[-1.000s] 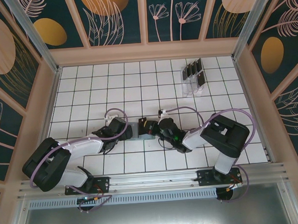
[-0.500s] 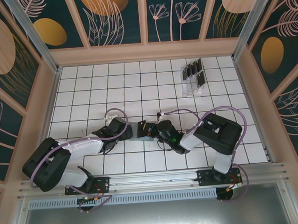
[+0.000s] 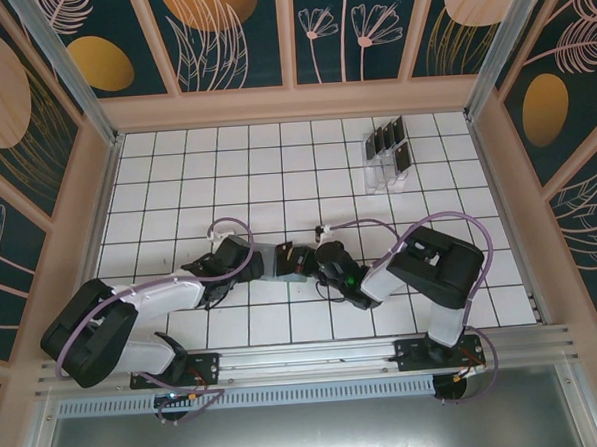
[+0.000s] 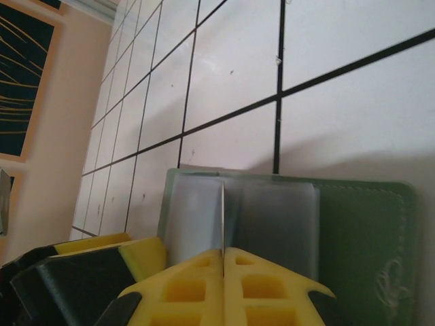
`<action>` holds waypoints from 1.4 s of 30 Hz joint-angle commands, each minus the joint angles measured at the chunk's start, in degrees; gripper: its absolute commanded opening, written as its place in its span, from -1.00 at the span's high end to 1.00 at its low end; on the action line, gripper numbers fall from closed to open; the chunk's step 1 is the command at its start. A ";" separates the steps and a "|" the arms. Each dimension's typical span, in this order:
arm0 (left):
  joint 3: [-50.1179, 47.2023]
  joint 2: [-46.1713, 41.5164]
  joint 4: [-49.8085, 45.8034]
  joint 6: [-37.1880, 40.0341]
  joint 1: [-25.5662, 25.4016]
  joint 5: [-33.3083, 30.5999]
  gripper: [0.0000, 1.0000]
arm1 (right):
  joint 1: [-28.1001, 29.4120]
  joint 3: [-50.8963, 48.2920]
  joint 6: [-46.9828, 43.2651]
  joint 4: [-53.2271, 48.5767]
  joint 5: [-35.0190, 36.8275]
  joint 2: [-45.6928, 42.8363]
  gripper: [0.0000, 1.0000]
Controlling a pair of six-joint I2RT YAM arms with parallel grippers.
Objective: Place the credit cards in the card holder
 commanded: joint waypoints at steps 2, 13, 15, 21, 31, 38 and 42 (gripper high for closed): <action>-0.78 -0.95 -5.14 -1.08 0.39 -0.15 -0.97 | -0.34 -1.73 -1.04 -2.80 0.99 -2.53 1.00; -0.21 -3.45 -5.64 -0.83 0.31 0.86 -0.97 | -6.26 4.68 -9.51 -23.39 -4.11 -3.32 1.00; 0.04 -3.91 -5.64 -0.73 0.39 1.33 -0.97 | -7.45 6.00 -11.49 -26.57 -4.35 -3.30 1.00; 2.41 -4.26 -4.86 0.94 0.29 3.42 -0.97 | -10.13 7.48 -14.70 -29.64 -5.44 -3.59 1.00; 6.36 -0.48 -3.80 5.26 0.29 6.48 -0.97 | -12.22 8.99 -17.69 -31.67 -7.47 -5.16 1.00; 8.07 2.13 -4.67 8.24 0.24 5.84 -0.97 | -12.22 8.49 -15.22 -28.19 -12.05 -11.25 1.00; 9.28 3.08 -5.45 10.08 0.30 4.89 -0.97 | -12.13 6.22 -11.35 -24.19 -12.48 -14.73 1.00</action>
